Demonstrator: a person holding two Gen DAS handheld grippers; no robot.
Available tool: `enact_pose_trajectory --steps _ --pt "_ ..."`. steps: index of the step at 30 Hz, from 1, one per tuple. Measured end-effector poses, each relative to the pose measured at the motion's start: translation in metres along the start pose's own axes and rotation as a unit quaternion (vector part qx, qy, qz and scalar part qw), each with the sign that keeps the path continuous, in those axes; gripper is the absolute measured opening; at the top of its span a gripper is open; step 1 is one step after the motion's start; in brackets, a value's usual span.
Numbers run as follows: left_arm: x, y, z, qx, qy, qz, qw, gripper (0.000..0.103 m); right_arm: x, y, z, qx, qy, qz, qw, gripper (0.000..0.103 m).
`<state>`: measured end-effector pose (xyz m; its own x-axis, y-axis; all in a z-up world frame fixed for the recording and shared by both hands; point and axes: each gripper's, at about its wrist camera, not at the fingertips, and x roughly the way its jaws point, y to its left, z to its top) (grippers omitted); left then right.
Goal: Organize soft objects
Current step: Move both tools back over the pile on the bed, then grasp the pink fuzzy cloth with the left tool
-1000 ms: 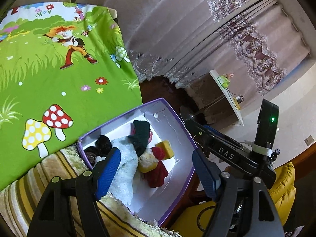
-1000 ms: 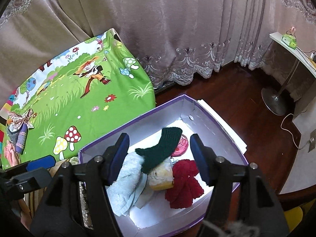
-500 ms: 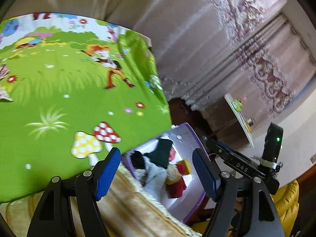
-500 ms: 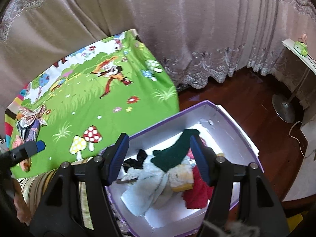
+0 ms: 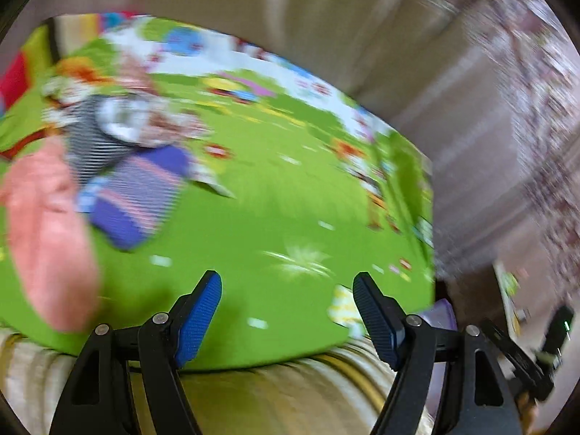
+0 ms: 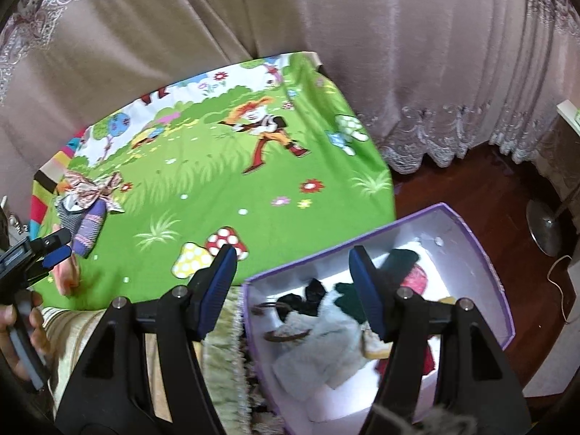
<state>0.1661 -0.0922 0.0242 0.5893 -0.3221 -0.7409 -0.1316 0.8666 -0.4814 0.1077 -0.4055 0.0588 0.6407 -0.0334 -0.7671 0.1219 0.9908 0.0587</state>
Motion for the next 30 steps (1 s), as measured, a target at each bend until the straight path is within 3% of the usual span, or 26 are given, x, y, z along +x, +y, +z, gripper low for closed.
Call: enact_pose_trajectory --steps 5,8,12,20,30 --pt "-0.020 0.057 0.020 -0.066 -0.029 0.071 0.9949 0.078 0.003 0.021 0.006 -0.019 0.003 0.012 1.000 0.068" --pt "-0.031 0.091 0.029 -0.102 -0.049 0.125 0.9857 0.082 0.006 0.033 0.009 -0.030 0.004 0.019 0.999 0.068" --pt "-0.035 0.125 0.034 -0.143 -0.058 0.164 0.9742 0.085 0.010 0.048 0.012 -0.043 0.003 0.026 0.999 0.068" --pt "-0.012 0.156 0.032 -0.180 -0.019 0.181 0.9667 0.088 0.022 0.099 0.013 -0.099 0.001 0.024 0.995 0.073" --pt "0.010 0.158 0.025 -0.180 0.024 0.177 0.9674 0.091 0.032 0.138 0.009 -0.147 0.000 0.024 0.989 0.075"
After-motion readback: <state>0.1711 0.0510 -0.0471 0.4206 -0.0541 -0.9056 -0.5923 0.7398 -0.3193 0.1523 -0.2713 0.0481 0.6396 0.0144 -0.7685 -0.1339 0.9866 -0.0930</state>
